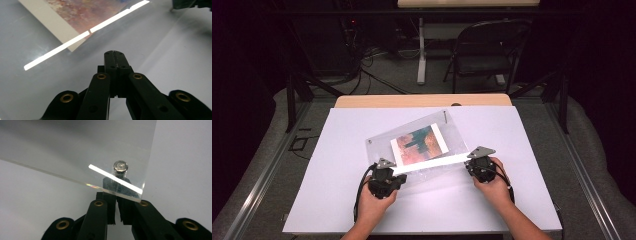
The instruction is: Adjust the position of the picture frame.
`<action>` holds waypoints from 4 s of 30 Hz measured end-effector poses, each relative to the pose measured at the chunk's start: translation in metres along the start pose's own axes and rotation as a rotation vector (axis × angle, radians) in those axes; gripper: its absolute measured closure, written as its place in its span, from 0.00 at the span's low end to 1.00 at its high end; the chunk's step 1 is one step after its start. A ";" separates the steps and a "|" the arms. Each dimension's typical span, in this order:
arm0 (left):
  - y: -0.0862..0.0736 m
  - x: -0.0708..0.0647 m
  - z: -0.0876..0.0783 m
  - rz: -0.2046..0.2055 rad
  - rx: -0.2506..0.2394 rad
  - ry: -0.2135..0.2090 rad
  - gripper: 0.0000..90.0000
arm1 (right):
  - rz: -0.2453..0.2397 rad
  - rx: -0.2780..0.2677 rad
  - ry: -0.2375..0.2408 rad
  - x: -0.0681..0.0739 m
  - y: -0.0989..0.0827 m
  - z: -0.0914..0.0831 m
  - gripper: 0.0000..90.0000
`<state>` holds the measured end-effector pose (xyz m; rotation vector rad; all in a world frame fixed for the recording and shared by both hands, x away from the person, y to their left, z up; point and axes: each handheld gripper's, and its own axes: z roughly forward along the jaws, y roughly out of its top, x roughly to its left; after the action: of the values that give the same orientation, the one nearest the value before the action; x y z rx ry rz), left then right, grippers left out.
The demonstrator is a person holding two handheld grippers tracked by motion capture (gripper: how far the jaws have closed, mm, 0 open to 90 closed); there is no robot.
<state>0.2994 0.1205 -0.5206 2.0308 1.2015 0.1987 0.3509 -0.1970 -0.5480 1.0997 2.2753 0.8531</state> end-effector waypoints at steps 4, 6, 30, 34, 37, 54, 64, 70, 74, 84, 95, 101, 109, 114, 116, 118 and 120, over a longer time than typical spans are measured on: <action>-0.005 -0.015 0.004 0.026 0.024 -0.044 1.00 | 0.003 0.000 0.009 0.002 -0.001 -0.002 0.95; -0.011 -0.022 0.010 0.035 0.047 -0.059 1.00 | 0.000 0.007 0.016 0.004 -0.002 -0.004 0.95; -0.005 0.015 0.023 -0.116 0.108 -0.008 1.00 | -0.132 -0.013 0.192 0.080 -0.009 -0.028 0.96; 0.002 0.025 0.025 -0.111 0.099 0.010 1.00 | -0.135 -0.027 0.224 0.096 -0.007 -0.029 0.96; 0.006 0.032 0.025 -0.118 0.085 0.022 1.00 | -0.112 -0.038 0.248 0.106 -0.003 -0.027 0.96; -0.007 0.035 0.012 -0.086 0.009 0.002 0.77 | -0.047 -0.057 0.343 0.097 -0.002 -0.037 0.77; -0.025 -0.017 0.011 0.056 -0.010 -0.127 0.61 | 0.053 -0.098 0.144 0.026 -0.015 -0.046 0.72; -0.028 -0.040 0.021 0.117 0.012 -0.186 0.61 | 0.112 -0.085 0.048 -0.018 -0.011 -0.018 0.70; -0.026 -0.049 0.031 0.146 0.009 -0.184 0.61 | 0.138 -0.069 0.014 -0.037 -0.007 0.000 0.67; -0.019 -0.052 0.051 0.121 -0.016 -0.151 0.72 | 0.178 -0.078 0.036 -0.049 0.005 0.028 0.71; -0.012 -0.052 0.059 0.124 0.000 -0.166 0.92 | 0.174 -0.072 0.011 -0.047 0.018 0.040 0.94; -0.012 -0.049 0.052 0.155 0.017 -0.151 0.94 | 0.171 -0.065 0.050 -0.047 0.017 0.036 0.95; -0.006 -0.017 0.026 0.061 -0.008 -0.127 0.94 | 0.157 -0.070 0.103 -0.036 0.015 0.009 0.95; -0.003 0.005 0.010 0.032 -0.011 -0.091 0.94 | 0.162 -0.086 0.144 -0.018 0.012 -0.010 0.95; -0.004 0.015 0.006 0.021 -0.009 -0.073 0.94 | 0.162 -0.090 0.163 -0.009 0.010 -0.014 0.95; -0.004 0.023 0.003 0.018 -0.010 -0.063 0.94 | 0.163 -0.090 0.175 0.000 0.009 -0.018 0.95; -0.004 0.030 0.002 0.012 -0.015 -0.055 0.94 | 0.169 -0.088 0.186 0.008 0.009 -0.020 0.95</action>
<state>0.3142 0.1447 -0.5311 2.0185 1.1511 0.1563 0.3381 -0.1934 -0.5288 1.2313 2.2909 1.1544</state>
